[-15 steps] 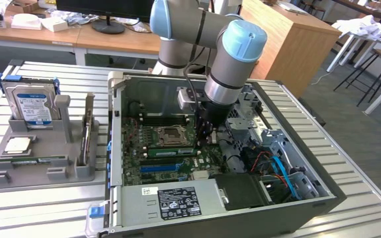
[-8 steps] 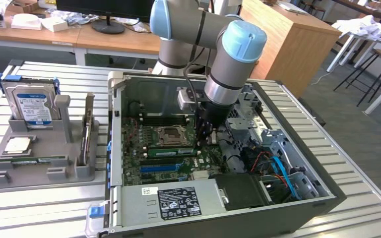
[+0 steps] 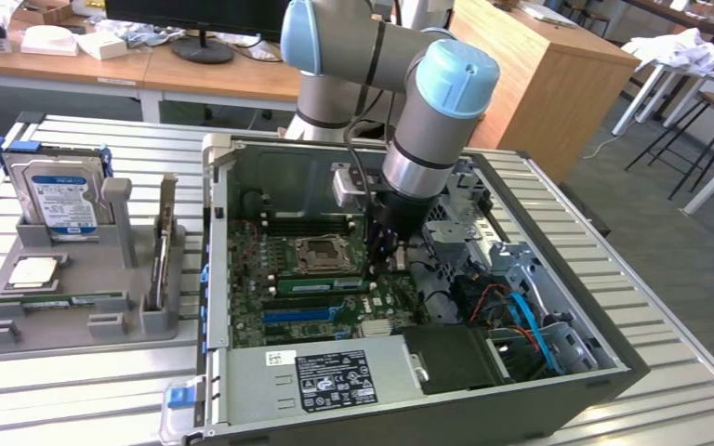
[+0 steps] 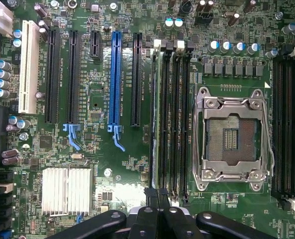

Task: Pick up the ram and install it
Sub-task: 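Press down the ram until it locks into place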

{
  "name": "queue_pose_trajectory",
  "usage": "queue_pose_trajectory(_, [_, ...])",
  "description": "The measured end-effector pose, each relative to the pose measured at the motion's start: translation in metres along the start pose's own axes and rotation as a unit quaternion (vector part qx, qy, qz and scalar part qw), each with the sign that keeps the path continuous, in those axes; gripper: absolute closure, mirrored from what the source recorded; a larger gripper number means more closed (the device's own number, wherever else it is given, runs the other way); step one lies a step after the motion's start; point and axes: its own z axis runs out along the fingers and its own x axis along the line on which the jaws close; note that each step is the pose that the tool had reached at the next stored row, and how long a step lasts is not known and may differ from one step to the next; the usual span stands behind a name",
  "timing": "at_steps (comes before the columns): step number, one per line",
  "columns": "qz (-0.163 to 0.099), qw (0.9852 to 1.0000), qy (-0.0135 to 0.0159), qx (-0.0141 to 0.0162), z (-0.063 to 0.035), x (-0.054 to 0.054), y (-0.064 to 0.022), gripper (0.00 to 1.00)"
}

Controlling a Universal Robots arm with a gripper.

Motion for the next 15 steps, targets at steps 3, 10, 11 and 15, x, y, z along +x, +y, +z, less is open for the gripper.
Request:
queue_pose_trajectory(3, [0.000, 1.0000, -0.0002, 0.0001, 0.0005, -0.0001, 0.0000, 0.90])
queue_pose_trajectory(10, [0.000, 1.0000, 0.0000, 0.0000, 0.0009, 0.0000, 0.0000, 0.90])
queue_pose_trajectory(11, [0.000, 1.0000, -0.0002, 0.0001, 0.0012, 0.0000, -0.0001, 0.90])
queue_pose_trajectory(15, [0.000, 1.0000, 0.0001, 0.0000, 0.0024, 0.0001, -0.0001, 0.90])
